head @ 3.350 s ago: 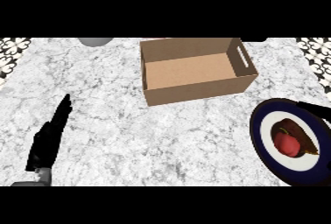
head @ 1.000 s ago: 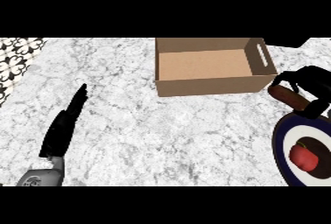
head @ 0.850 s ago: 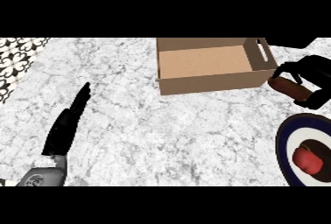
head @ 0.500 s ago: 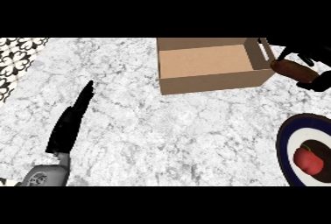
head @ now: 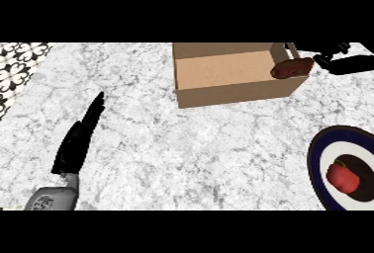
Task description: Pick the sweet potato from the plate and place it in the cardboard box
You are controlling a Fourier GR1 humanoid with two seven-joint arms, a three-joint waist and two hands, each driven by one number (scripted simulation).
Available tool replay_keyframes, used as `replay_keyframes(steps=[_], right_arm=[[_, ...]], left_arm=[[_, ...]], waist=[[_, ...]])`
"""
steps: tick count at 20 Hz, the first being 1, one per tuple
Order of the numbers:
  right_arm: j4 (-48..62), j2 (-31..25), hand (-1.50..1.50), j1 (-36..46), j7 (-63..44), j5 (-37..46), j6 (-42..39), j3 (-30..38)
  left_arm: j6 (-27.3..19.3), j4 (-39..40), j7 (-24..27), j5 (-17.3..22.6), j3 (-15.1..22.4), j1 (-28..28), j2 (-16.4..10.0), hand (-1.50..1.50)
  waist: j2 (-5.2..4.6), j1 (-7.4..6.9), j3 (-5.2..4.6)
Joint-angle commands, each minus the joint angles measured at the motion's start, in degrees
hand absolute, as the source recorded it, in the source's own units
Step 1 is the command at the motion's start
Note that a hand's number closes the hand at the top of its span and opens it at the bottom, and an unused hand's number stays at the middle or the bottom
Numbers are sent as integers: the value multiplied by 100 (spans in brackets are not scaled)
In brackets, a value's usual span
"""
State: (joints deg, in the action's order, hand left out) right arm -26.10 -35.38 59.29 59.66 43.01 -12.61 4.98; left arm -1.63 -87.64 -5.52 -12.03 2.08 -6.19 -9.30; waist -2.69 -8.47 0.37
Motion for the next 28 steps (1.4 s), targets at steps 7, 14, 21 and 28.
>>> replay_keyframes(steps=[7, 14, 21, 28], right_arm=[[384, 368, 150, 894, 949, -636, -1646, -233], [710, 803, 150, 1478, 359, -594, -1575, -615], [912, 1642, 150, 1540, 150, -284, -1242, -1187], [1406, 2266, 150, 1640, -291, -12, -499, -1418]], left_arm=[[-15, 80, -49, 70, -243, -91, -130, 0], [5, 10, -38, 62, -118, 140, -26, 0], [-150, 320, 62, -8, -227, 97, 20, 0], [-95, 418, 214, 36, -296, 48, -15, 0]], waist=[[92, 254, -23], [93, 228, -30], [125, 474, -38], [94, 451, -40]])
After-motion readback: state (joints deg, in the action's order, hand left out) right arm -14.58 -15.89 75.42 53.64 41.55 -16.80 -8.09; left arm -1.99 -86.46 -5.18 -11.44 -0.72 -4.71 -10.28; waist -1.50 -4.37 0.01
